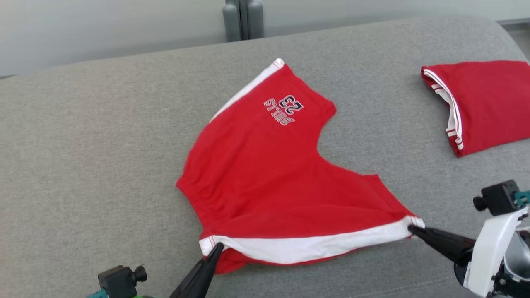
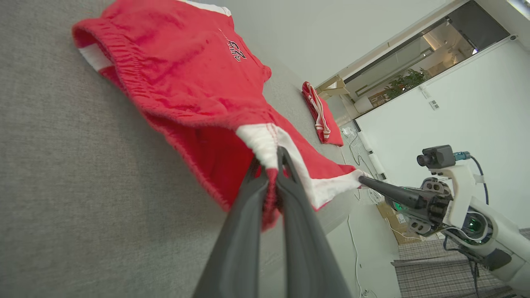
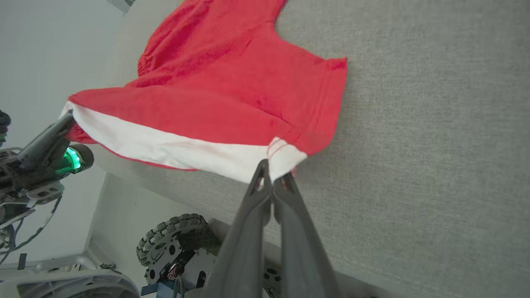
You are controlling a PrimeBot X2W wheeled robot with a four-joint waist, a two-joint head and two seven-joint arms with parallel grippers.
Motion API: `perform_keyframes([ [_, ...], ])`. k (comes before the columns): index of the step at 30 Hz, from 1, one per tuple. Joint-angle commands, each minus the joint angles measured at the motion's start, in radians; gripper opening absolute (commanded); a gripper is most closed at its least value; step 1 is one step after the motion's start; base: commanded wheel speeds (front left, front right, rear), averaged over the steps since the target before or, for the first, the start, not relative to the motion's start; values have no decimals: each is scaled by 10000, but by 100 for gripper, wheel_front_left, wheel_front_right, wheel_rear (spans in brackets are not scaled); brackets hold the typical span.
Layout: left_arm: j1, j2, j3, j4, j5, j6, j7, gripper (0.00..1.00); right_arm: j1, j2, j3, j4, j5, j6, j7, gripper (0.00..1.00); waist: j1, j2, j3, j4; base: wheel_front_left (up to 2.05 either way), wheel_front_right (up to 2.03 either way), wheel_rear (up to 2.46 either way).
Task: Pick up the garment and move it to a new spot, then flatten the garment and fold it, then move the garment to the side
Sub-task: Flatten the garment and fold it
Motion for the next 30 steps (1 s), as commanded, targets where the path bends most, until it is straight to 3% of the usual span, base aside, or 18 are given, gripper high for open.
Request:
perform_keyframes([
  [1,152,45,138,-178,-153,-48,4,0,58,63,-397,-388,33,1,-157,0,1,-1,-235,281,0,0,0],
  [4,42,-293,588,-292,-233,-48,6,0,138,39,-1129,-481,-562,-1,-250,0,1,-1,-210,530,0,0,0],
  [8,-445,-1029,1348,-34,-50,-48,4,0,-677,647,-1731,-293,-1140,1,142,0,1,-1,-86,792,0,0,0],
  [11,-1069,-1440,1349,321,78,-48,4,0,-1680,1215,-1809,134,-1564,1,442,0,1,-1,107,1014,0,0,0],
  [21,-3293,-2796,1409,2390,407,-48,7,0,-5441,2704,-1196,3001,-3418,-1,472,0,1,-1,1220,2032,0,0,0],
  [30,-4343,-3889,1716,3585,843,-47,5,0,-7689,3277,-488,5398,-4555,-1,-202,0,1,-1,2335,2867,0,0,0],
])
